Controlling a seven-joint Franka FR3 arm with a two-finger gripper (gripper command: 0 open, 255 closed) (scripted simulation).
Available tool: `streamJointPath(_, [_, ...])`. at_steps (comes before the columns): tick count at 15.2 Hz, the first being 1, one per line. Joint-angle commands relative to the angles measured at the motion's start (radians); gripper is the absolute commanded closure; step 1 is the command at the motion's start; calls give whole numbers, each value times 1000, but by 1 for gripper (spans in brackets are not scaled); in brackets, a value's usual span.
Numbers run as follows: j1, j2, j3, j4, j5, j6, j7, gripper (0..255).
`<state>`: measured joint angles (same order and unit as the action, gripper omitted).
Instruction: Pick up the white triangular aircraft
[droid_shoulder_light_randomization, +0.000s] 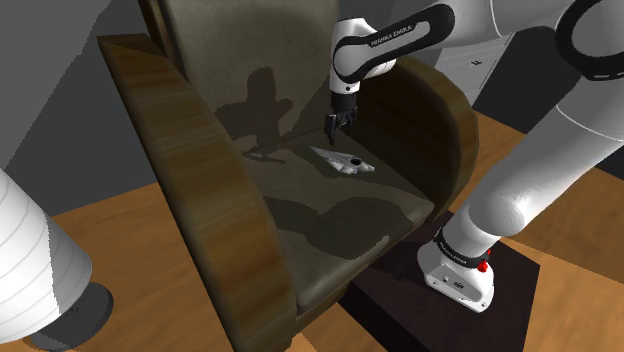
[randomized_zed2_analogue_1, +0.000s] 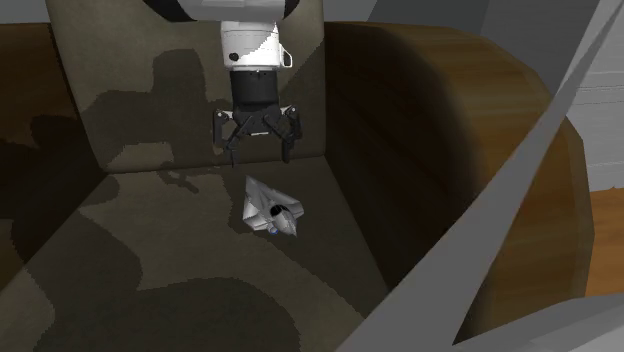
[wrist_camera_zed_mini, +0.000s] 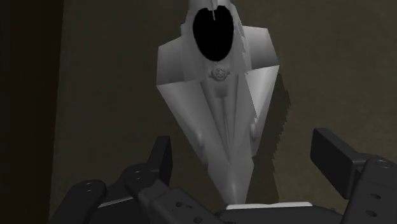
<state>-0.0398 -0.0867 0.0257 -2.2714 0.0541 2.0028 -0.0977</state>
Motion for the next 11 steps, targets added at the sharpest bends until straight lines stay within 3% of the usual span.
streamJointPath(1, [-1,77,-2,34,19,44,-3,0])
streamJointPath(3, [-2,153,-3,77,38,79,-6,0])
streamJointPath(11, [-1,216,-2,42,42,176,-14,0])
